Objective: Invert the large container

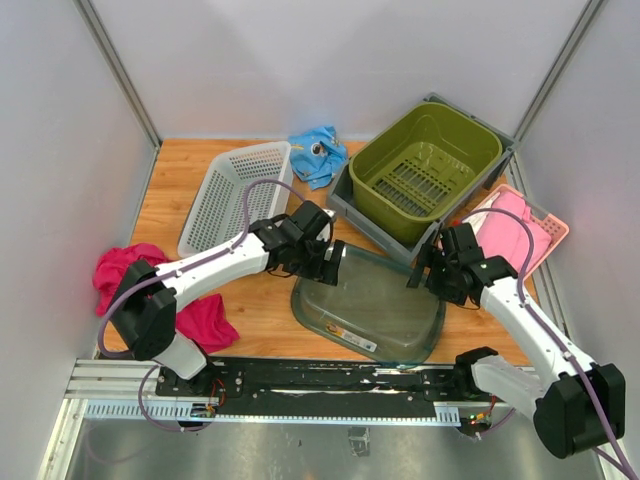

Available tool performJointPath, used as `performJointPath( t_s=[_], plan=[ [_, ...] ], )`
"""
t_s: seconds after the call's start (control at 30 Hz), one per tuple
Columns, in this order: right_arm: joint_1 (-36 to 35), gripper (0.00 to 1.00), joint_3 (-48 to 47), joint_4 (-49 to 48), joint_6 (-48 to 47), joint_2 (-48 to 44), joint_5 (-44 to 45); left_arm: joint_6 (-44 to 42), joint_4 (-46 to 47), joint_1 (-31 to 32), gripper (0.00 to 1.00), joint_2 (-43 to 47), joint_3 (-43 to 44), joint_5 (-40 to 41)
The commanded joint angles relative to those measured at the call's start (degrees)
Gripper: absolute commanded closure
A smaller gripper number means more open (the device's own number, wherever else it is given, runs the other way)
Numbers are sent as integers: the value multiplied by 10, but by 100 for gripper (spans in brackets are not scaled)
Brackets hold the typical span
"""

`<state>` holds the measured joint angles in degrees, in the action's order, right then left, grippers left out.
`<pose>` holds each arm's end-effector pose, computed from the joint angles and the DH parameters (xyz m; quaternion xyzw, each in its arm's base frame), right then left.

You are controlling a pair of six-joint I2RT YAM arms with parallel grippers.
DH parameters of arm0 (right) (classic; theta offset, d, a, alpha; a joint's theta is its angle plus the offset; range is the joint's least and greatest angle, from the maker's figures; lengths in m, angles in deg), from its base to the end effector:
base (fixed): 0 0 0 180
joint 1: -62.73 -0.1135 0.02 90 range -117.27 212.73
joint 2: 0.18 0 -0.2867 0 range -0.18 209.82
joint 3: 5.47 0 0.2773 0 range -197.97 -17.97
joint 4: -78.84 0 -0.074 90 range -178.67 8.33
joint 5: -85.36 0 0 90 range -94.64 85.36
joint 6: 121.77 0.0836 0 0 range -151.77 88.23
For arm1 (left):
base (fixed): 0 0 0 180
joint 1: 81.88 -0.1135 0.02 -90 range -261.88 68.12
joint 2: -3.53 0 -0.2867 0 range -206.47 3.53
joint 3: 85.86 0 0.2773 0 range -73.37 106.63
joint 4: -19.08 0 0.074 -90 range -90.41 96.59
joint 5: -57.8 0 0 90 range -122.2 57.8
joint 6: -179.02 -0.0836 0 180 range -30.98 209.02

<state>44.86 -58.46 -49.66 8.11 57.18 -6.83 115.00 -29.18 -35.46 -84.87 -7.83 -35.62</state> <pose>0.2182 0.0737 0.2034 0.1770 0.9393 0.1577 0.2481 0.2492 -0.2691 0.2157 0.1787 0.9456 -0.1828 0.2011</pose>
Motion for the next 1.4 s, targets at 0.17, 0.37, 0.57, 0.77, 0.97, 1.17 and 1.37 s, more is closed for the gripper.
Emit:
performJointPath(
  t_s=[0.17,0.37,0.57,0.77,0.97,1.17,1.37],
  plan=[
    [-1,14,-49,-57,-31,8,-25,85,104,64,14,-16,-29,-151],
    [-1,13,-71,-8,-55,1,28,98,116,79,14,-12,-46,-167],
    [-1,12,-86,36,-65,-12,62,113,143,87,14,-14,-49,-189],
    [-1,12,-93,120,-29,-50,124,124,163,100,14,-23,-52,-194],
    [-1,13,-87,158,11,-89,186,119,177,119,14,-39,-43,-217],
    [-1,14,-106,129,4,-99,156,80,122,132,8,-48,11,-181],
    [-1,13,-133,105,-24,-99,129,-4,-79,124,1,-28,128,1]
  ],
)
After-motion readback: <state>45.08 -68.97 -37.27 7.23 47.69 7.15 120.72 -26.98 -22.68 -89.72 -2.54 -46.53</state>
